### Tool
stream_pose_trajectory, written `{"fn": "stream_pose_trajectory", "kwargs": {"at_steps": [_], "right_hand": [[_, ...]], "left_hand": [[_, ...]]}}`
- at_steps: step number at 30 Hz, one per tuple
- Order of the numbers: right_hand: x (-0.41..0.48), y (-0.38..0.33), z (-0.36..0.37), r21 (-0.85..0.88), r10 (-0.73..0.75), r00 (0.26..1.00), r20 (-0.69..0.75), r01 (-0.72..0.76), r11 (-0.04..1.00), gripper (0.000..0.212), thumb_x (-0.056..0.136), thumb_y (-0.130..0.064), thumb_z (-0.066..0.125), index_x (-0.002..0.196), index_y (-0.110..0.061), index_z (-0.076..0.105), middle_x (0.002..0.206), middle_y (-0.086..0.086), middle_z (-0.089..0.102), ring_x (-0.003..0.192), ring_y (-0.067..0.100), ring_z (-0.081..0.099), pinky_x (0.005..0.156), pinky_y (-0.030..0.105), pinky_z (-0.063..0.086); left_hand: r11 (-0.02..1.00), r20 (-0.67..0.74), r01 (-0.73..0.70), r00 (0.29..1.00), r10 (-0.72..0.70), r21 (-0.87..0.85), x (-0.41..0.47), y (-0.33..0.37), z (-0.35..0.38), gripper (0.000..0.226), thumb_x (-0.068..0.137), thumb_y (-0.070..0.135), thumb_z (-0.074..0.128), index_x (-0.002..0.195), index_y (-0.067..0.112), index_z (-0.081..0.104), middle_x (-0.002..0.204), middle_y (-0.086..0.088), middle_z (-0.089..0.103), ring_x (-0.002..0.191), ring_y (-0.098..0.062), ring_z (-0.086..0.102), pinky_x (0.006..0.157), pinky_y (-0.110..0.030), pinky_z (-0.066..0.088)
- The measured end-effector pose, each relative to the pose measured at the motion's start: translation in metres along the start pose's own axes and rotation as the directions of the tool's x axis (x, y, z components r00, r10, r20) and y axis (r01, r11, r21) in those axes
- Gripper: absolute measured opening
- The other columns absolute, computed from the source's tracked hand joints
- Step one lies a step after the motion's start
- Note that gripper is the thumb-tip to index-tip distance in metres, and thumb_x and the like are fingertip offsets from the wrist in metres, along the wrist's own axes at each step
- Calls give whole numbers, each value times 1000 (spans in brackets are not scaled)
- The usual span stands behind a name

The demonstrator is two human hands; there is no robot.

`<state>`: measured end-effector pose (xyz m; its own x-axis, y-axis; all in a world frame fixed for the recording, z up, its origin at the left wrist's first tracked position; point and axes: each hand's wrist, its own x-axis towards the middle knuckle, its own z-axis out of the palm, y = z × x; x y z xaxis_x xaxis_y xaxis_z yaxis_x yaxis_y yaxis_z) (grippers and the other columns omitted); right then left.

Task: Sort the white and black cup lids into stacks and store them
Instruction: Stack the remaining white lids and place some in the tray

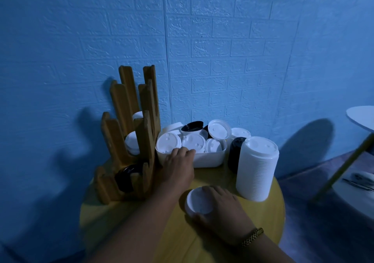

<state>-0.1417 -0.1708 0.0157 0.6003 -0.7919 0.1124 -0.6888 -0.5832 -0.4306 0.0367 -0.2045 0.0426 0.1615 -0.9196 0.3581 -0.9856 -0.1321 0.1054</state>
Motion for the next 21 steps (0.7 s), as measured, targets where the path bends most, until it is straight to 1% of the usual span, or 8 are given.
{"fn": "stream_pose_trajectory", "kwargs": {"at_steps": [5, 9, 15, 18, 21], "right_hand": [[-20, 3, -2, 22, -18, 1000, 11, 18, 1000, 81, 77, -74, 60, 144, -35, 36, 145, -17, 41, 132, 9, 38, 112, 31, 31], [-30, 1, -3, 23, -23, 999, 28, 23, 999, 84, 77, -75, 59, 146, -34, 35, 147, -17, 39, 133, 8, 36, 114, 31, 30], [-32, 3, -3, 38, -29, 999, 37, 28, 999, 87, 74, -81, 56, 145, -35, 37, 145, -19, 41, 132, 7, 39, 112, 30, 34], [-33, 2, -9, 34, -48, 995, 91, 45, 998, 89, 75, -80, 56, 149, -33, 33, 149, -17, 39, 136, 8, 35, 115, 34, 29], [-33, -1, -15, 27, -68, 988, 140, 65, 998, 86, 78, -75, 58, 149, -34, 31, 151, -17, 36, 139, 8, 31, 117, 35, 25]], "left_hand": [[1000, 1, -1, 1000, 1, 22, -25, 10, -11, 49, 101, 17, 45, 149, 26, 40, 144, 1, 45, 133, -24, 38, 107, -38, 36], [999, 7, 11, 1000, -11, 43, -42, 13, -18, 48, 102, 18, 41, 149, 27, 39, 145, 1, 45, 134, -24, 38, 106, -38, 35], [1000, 22, 14, 1000, -14, -8, -55, 18, -27, 52, 104, 21, 44, 154, 26, 32, 155, 1, 38, 141, -22, 33, 112, -40, 33], [1000, 18, 10, 1000, -10, -9, -59, 18, -28, 54, 104, 21, 46, 155, 26, 32, 156, 2, 38, 141, -22, 33, 113, -39, 33], [1000, 17, 6, 1000, -6, 1, -59, 21, -30, 53, 103, 19, 45, 155, 26, 33, 153, 2, 40, 139, -22, 33, 112, -38, 32]]}}
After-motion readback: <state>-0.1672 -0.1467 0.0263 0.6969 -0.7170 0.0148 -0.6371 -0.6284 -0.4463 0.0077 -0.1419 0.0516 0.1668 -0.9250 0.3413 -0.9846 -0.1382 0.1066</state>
